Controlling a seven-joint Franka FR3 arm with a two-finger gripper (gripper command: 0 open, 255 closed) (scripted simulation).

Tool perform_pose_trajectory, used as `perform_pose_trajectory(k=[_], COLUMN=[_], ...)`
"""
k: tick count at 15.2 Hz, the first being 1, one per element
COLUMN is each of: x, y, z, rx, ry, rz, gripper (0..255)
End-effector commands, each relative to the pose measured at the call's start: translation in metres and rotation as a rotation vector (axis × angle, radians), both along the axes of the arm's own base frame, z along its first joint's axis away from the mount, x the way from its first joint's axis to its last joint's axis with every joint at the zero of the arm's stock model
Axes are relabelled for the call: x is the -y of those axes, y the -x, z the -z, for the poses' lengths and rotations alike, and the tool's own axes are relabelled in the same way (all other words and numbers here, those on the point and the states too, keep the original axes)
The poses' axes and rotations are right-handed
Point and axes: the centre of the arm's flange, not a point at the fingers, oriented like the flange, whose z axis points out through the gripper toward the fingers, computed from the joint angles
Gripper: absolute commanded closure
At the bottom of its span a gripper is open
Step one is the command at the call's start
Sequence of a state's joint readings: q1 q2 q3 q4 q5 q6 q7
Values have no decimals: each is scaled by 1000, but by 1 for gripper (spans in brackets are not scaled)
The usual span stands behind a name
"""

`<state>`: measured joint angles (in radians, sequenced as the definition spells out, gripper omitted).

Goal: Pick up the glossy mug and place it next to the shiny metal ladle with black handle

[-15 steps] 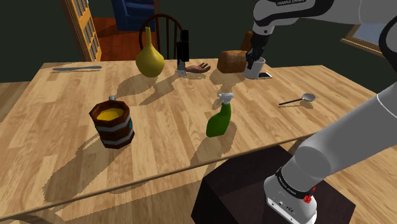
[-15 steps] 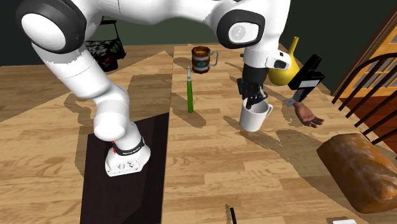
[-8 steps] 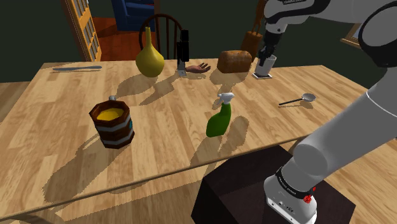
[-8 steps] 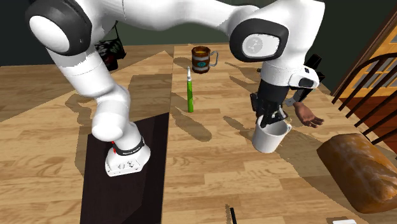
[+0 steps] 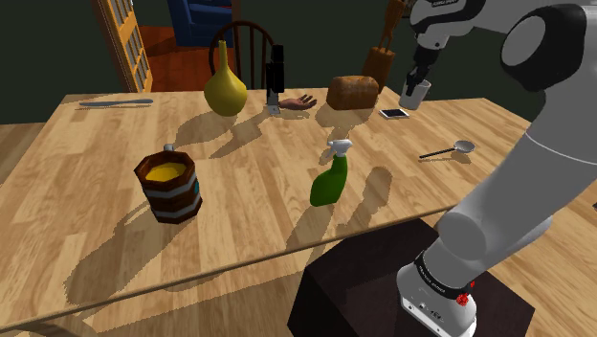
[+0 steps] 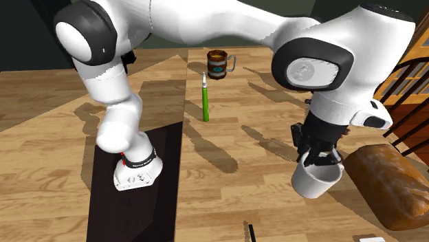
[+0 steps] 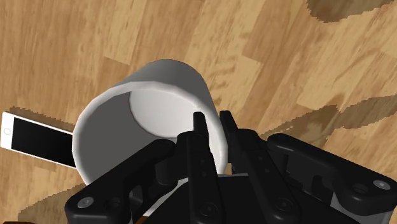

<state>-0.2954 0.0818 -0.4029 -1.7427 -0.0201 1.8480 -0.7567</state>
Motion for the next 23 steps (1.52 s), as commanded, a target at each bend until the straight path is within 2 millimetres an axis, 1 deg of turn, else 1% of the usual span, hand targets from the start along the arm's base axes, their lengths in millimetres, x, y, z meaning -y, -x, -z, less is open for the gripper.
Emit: perform_pose_trajectory(k=[1,12,23], x=[27,170,170], y=[5,17,17], z=[0,0,58], rx=[0,0,0], ry=[1,1,1], rz=[-2,-2,-2], gripper=[255,255,255])
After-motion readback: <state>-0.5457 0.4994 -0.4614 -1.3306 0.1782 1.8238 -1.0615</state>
